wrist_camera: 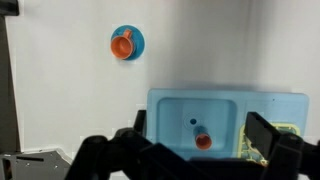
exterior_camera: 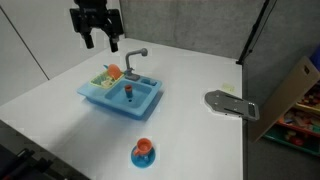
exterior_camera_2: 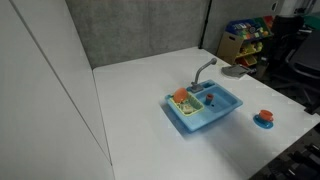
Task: Pick up the orange cup and put it in the blue cup in the sink
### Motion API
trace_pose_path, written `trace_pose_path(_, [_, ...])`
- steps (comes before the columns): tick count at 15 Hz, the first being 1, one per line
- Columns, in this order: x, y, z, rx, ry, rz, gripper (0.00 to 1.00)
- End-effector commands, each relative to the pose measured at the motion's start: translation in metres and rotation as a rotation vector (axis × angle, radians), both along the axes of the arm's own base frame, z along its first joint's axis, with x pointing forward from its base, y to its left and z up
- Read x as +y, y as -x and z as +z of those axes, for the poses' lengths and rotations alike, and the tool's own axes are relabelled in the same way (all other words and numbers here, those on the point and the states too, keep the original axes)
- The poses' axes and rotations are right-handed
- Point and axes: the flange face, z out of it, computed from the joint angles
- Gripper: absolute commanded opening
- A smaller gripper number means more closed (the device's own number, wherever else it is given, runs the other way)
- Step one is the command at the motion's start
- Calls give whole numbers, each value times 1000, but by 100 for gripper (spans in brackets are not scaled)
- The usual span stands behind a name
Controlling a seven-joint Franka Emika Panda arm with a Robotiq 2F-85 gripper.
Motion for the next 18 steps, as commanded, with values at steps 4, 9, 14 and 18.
trace_pose_path(4, [-3,43,47,-40,-30,24,100])
trace_pose_path(9, [-4,71,74,-95,-38,24,100])
trace_pose_path(14, [-5,95,89,-132,-91,41,100])
trace_pose_path(18, [-7,106,97,-141,-128,43,100])
